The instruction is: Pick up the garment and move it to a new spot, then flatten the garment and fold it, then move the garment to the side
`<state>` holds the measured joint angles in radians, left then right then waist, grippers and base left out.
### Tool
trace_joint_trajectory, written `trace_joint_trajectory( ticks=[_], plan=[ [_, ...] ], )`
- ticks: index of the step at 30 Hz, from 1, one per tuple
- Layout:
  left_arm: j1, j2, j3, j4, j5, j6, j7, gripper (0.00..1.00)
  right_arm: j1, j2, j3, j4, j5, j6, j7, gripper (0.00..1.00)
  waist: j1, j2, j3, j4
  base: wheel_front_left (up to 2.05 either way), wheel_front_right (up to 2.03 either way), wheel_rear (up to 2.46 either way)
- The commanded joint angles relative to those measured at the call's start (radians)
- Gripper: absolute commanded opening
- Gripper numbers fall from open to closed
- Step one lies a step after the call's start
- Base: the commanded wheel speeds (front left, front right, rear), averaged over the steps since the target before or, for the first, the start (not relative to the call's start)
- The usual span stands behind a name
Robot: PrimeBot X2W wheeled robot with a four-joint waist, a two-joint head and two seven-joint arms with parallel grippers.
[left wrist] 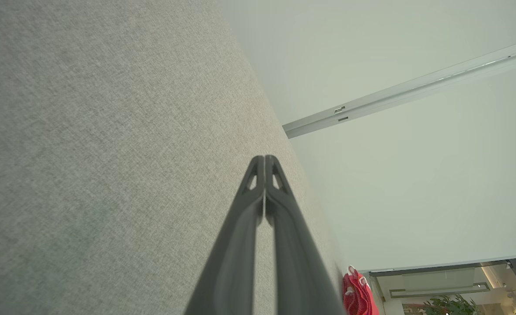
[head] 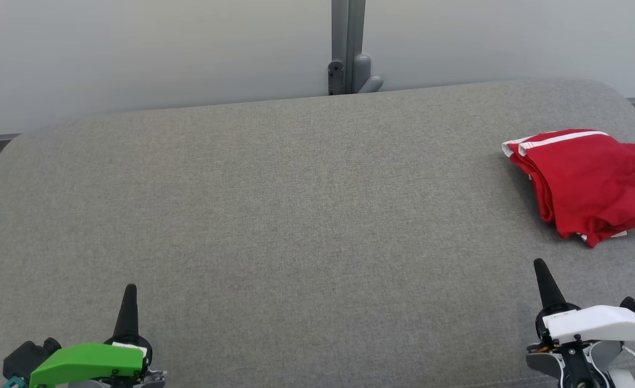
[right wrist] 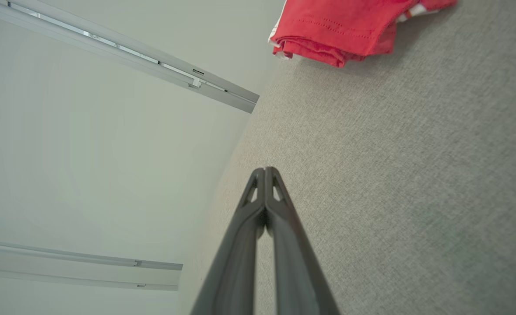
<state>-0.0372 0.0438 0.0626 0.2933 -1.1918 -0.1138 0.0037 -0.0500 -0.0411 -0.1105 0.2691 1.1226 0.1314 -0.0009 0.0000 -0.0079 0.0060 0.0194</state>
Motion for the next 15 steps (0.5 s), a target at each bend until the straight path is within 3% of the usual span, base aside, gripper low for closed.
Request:
trace_joint_trajectory(
  ticks=[1,15],
  plan=[
    [-0.026,0.007,0.008,-0.012,-0.031,-0.004,0.007,0.00,-0.023,-0.007,-0.002,-0.012,0.036,-0.001,0.009,0.00,0.0000,0.0046,0.000,-0.001,0.00,0.00,0.00],
    [-0.047,0.008,0.022,-0.021,-0.153,-0.010,0.041,0.00,-0.039,-0.008,-0.003,-0.014,0.176,-0.001,0.042,0.00,0.0000,0.0055,-0.001,-0.006,0.00,0.00,0.00]
  ],
)
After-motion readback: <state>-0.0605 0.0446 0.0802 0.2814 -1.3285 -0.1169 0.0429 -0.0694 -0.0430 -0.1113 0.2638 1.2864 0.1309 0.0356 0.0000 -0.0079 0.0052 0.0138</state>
